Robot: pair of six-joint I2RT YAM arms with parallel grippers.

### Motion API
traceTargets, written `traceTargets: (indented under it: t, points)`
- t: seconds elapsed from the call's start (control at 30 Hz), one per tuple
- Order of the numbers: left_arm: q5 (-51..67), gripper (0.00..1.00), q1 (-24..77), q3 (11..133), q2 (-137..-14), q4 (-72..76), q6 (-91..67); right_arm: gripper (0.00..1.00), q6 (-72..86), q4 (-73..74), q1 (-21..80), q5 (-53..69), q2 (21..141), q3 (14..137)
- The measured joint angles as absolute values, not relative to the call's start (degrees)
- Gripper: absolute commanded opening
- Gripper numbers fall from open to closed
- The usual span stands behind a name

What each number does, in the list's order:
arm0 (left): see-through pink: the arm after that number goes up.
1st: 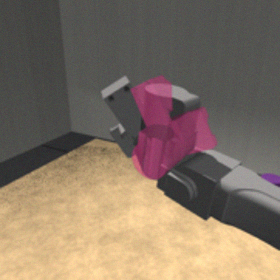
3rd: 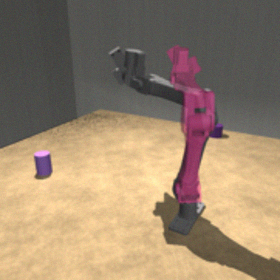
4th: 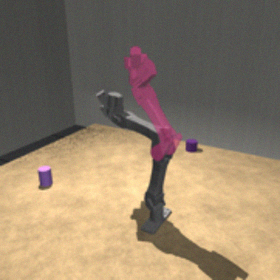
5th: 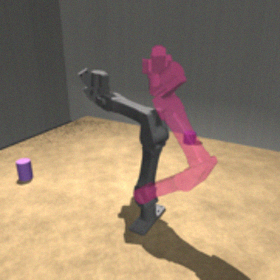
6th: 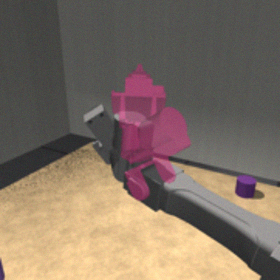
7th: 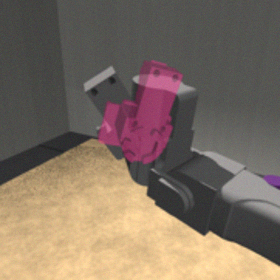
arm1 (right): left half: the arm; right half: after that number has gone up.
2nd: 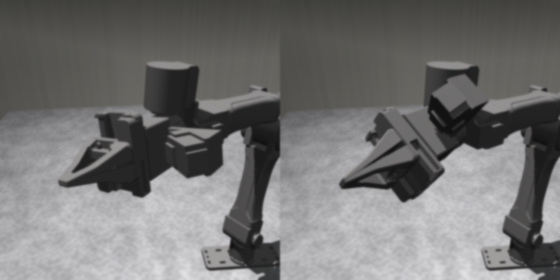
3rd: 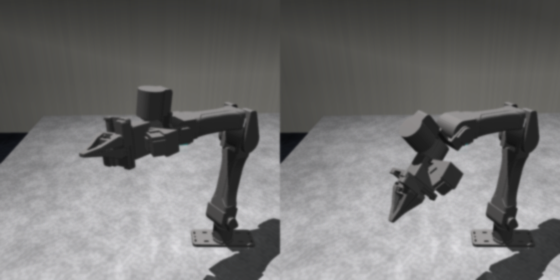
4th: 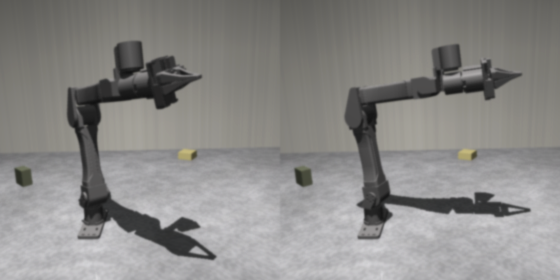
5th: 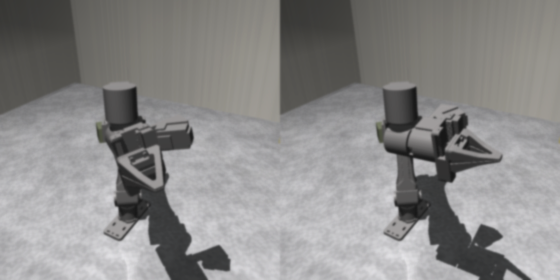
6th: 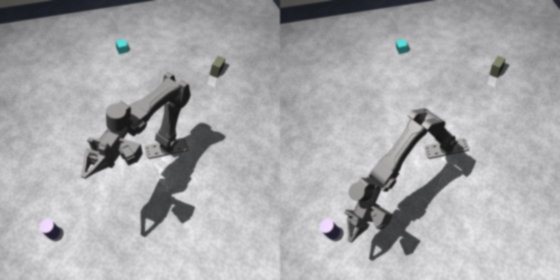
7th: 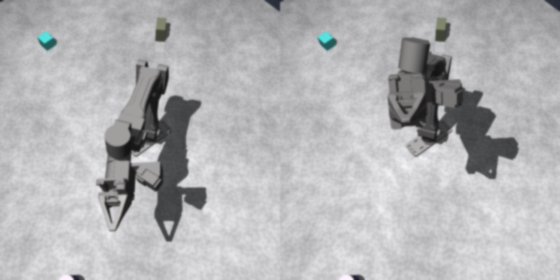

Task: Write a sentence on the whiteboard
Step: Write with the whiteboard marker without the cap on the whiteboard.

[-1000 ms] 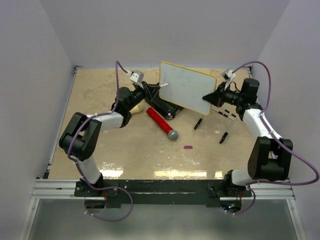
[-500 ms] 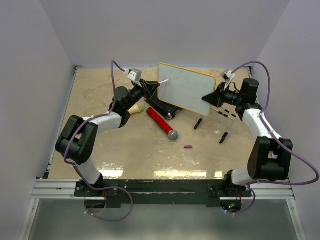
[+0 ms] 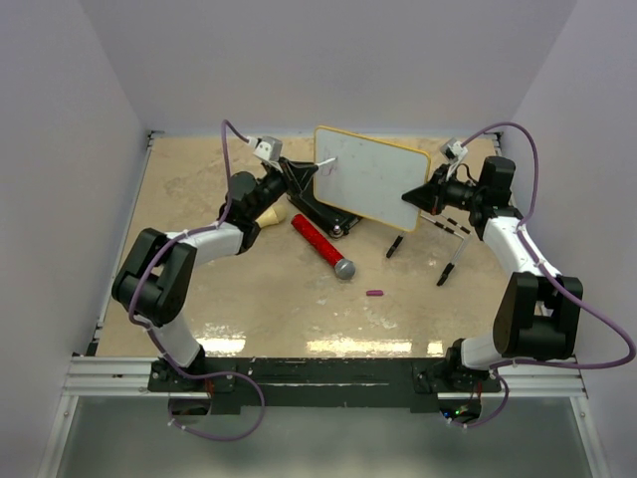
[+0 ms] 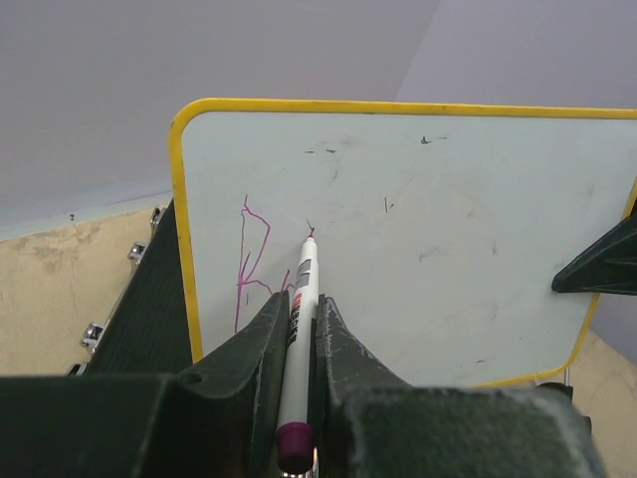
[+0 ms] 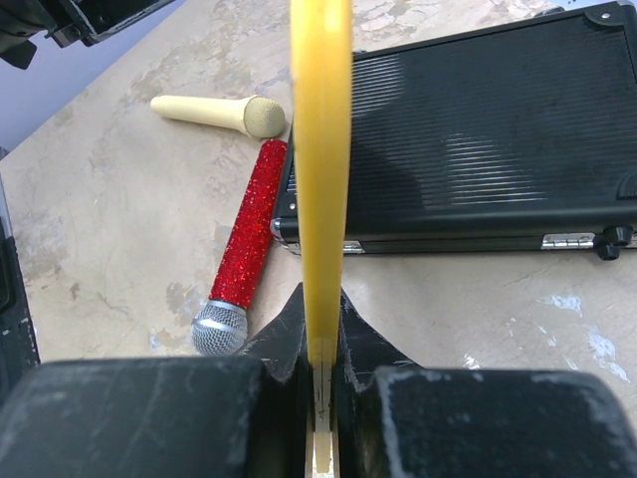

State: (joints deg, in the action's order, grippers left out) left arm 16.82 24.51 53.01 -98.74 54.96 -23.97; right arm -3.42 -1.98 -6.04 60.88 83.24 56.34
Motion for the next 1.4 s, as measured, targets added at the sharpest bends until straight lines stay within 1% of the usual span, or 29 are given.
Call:
traceTargets:
  t: [0.33,0.67,1.4]
  points:
    - [16.97,0.0,24.51,52.88,-99.2,55.33,-24.01,0.0,-3.42,-1.98,-6.07,60.82,83.24,56.34]
    - [16.93,0.0,24.45,49.69,-97.06,56.03,-23.99,0.0,-3.49,-1.91,-6.02,61.01,83.24,56.34]
    - [17.15,0.0,24.45,51.31,-99.02,54.63,-23.97,0.0,-3.42,-1.83,-6.07,60.97,83.26,56.34]
